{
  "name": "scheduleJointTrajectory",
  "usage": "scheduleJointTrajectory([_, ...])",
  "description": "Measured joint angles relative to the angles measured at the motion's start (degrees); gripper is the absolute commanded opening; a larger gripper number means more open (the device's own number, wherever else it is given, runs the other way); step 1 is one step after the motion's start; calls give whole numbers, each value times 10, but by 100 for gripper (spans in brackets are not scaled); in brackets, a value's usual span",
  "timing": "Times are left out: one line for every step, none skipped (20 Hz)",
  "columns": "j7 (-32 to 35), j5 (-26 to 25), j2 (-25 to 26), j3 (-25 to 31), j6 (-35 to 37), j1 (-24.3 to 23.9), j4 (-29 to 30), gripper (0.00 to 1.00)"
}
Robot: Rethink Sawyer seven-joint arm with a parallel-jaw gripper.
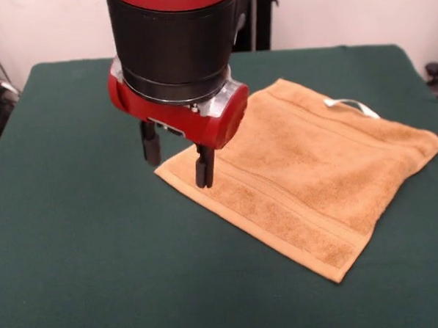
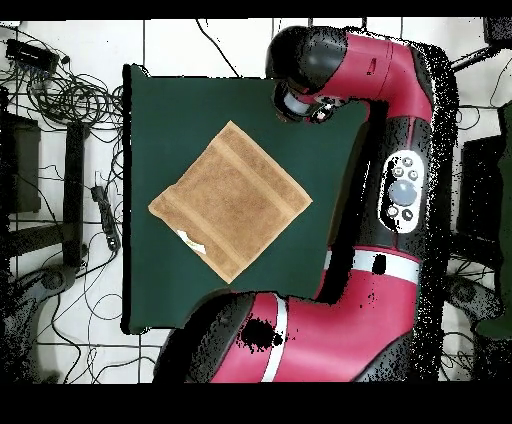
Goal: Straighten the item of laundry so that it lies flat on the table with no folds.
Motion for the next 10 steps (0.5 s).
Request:
scheduleJointTrajectory([0, -1, -2, 0, -2, 0, 1, 100])
scheduleJointTrajectory([0, -2, -8, 0, -9, -2, 6, 100])
scheduleJointTrajectory([0, -2, -13, 0, -15, -3, 9, 100])
scheduleJointTrajectory([0, -3, -16, 0, -19, -5, 10, 100])
scheduleJointTrajectory([0, -3, -23, 0, -26, -7, 11, 100])
scheduleJointTrajectory([0, -3, -27, 0, -30, -9, 11, 100])
scheduleJointTrajectory([0, -4, -36, 0, -40, -13, 10, 100])
scheduleJointTrajectory([0, -4, -41, 0, -43, -15, 11, 100])
scheduleJointTrajectory([0, -5, -47, 0, -47, -17, 11, 100])
scheduleJointTrajectory([0, -5, -49, 0, -48, -17, 11, 100])
